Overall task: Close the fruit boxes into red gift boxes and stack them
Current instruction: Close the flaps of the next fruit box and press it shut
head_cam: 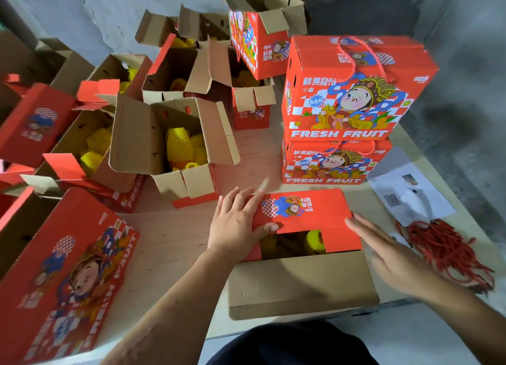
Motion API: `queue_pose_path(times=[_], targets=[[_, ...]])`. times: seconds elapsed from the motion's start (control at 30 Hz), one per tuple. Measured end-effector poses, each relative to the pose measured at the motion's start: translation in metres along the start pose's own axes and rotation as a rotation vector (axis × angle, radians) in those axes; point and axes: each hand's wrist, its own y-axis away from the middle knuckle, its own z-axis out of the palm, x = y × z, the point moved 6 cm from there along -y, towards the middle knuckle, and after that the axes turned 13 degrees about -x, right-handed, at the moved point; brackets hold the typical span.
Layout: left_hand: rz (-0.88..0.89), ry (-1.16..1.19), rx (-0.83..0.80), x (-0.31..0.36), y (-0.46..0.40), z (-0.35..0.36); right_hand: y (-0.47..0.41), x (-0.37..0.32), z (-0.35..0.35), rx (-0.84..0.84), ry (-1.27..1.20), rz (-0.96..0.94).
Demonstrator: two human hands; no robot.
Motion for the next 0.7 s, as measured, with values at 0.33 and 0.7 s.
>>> queue_pose_path(times=[0.33, 0.7], targets=[[0.199, 0.399, -0.155, -0.015, -0.008, -0.014, -0.014, -0.027, 0.009, 0.559, -0.337, 0.089], [0.036, 1.235, -0.019, -0.025, 0.017, -0.028, -0.031, -0.044, 0.017, 0.588, 0.27, 0.174]])
